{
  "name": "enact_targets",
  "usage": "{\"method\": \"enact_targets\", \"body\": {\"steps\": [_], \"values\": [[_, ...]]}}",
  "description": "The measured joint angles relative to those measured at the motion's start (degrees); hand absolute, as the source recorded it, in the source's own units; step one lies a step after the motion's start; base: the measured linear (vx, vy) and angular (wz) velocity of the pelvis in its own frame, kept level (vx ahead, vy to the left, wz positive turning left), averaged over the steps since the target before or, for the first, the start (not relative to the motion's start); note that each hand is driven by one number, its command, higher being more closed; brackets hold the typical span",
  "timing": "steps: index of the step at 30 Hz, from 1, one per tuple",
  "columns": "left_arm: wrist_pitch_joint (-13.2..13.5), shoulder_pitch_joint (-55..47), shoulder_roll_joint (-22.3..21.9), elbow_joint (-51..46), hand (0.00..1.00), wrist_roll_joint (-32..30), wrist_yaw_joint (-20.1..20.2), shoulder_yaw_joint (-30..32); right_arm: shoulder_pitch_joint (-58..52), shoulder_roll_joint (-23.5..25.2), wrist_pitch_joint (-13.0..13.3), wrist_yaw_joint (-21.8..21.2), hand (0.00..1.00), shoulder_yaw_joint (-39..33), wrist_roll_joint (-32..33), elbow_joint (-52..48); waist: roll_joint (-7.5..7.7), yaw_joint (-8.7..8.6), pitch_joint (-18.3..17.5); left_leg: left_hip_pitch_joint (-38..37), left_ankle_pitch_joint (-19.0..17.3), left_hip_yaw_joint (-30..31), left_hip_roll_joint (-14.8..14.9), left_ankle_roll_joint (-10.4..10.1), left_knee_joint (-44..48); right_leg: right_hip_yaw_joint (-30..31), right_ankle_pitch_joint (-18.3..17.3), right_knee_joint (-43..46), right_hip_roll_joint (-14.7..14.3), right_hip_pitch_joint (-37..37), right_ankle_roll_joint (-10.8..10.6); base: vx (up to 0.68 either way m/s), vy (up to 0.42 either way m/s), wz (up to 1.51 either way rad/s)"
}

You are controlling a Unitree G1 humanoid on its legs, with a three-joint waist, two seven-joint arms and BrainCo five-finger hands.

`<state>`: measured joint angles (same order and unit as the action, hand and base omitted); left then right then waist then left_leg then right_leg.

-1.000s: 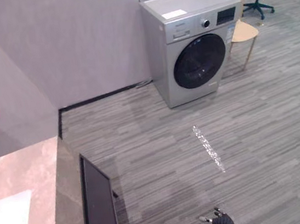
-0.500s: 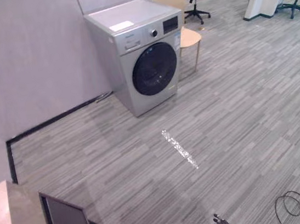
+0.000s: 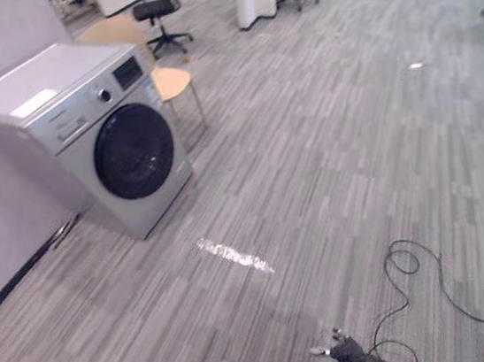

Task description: Organize washtable

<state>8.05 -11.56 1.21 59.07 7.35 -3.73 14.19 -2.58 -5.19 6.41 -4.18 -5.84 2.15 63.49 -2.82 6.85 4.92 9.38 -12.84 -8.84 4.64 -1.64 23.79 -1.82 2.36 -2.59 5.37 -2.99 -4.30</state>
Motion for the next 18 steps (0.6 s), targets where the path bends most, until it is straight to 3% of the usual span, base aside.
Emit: {"method": "enact_targets", "body": {"steps": [3, 6, 9, 13, 14, 15, 16, 17, 18], "values": [[0.0, 0.2, 0.8, 0.0, 0.0, 0.1, 0.0, 0.8, -2.0, 0.2, -0.2, 0.1, 0.0, -0.4, 0.0, 0.8, 2.08, 0.21, -0.7, -1.6, 0.3, -0.7, -2.3, 1.6, -3.4, -0.5, -1.2, 0.9, 2.1, 0.1, 0.1, 0.09, 0.126, 0.06], [-0.3, -0.3, 0.7, 0.1, 0.0, 0.6, 0.0, 1.7, -2.6, 0.6, -0.2, 0.2, 0.0, -1.8, 0.6, 0.8, 2.62, 0.01, -1.1, -4.2, 0.6, -1.7, -3.8, 2.3, -6.3, -2.0, -2.0, 2.2, 3.4, -0.1, -0.7, 0.13, 0.086, -0.13], [-0.3, -0.3, 0.5, 0.4, 0.0, 0.5, 0.1, 1.6, -2.6, 0.4, -0.2, 0.1, 0.0, -4.3, 0.6, 0.9, 1.49, -0.53, -1.5, -6.5, 0.7, -2.2, -4.7, 2.7, -9.5, -3.7, -3.4, 6.6, 4.0, 0.9, -0.6, 0.11, 0.076, -0.09], [-0.4, -0.2, 0.5, 2.0, 0.0, 0.3, 1.2, 1.2, -2.3, 0.5, -0.2, 0.1, 0.0, -8.0, 0.6, 0.7, 0.13, -1.93, -1.7, -10.1, 1.6, -0.3, -3.7, 3.8, -11.1, -7.0, -5.2, 20.7, 4.4, 6.2, -1.1, 0.19, 0.045, 0.06], [-0.4, 0.0, 0.3, 2.0, 0.0, 0.2, 1.3, 0.4, -2.0, 0.6, -0.2, 0.3, 0.0, -8.5, 0.7, 0.3, -0.48, -2.52, -1.5, -10.6, 1.6, 0.7, -3.2, 3.8, -11.3, -9.6, -8.2, 22.1, 5.0, 7.2, 0.0, 0.11, -0.021, 0.28], [-0.4, 0.3, 0.9, 2.1, 0.0, -0.2, 1.2, -0.2, -1.8, 1.2, -0.3, 0.4, 0.0, -8.8, 0.7, 0.4, 0.28, -2.88, -1.5, -11.0, 1.6, 1.0, -3.2, 3.8, -11.4, -12.2, -9.0, 19.7, 5.0, 7.1, 0.3, 0.1, -0.043, 0.3], [-0.3, 0.4, 1.7, 1.9, 0.0, -0.3, 1.2, -0.3, -2.0, 2.1, -0.3, 0.4, 0.0, -8.9, 0.7, 0.4, 1.8, -2.8, -1.8, -11.3, 1.6, 1.0, -4.0, 3.8, -11.5, -14.8, -7.2, 16.0, 5.0, 7.0, 1.2, 0.1, -0.075, 0.26], [-0.4, 0.5, 2.6, 1.8, 0.0, -0.4, 1.2, 0.0, -2.6, 3.0, -0.3, 0.4, 0.0, -9.0, 0.7, 0.4, 3.58, -2.87, -2.0, -12.2, 1.4, 1.5, -5.3, 3.4, -12.4, -17.0, -4.9, 14.4, 6.3, 6.5, 0.0, 0.09, -0.072, 0.13], [-0.3, 0.4, 2.2, 1.7, 0.0, -0.4, 1.2, 0.2, -2.8, 3.0, -0.3, 0.4, 0.0, -9.2, 0.7, 0.4, 3.23, -2.79, -2.2, -12.9, 1.4, 1.7, -5.2, 3.4, -13.4, -17.1, -5.0, 13.3, 5.9, 5.8, -0.2, 0.11, -0.039, 0.08]]}}
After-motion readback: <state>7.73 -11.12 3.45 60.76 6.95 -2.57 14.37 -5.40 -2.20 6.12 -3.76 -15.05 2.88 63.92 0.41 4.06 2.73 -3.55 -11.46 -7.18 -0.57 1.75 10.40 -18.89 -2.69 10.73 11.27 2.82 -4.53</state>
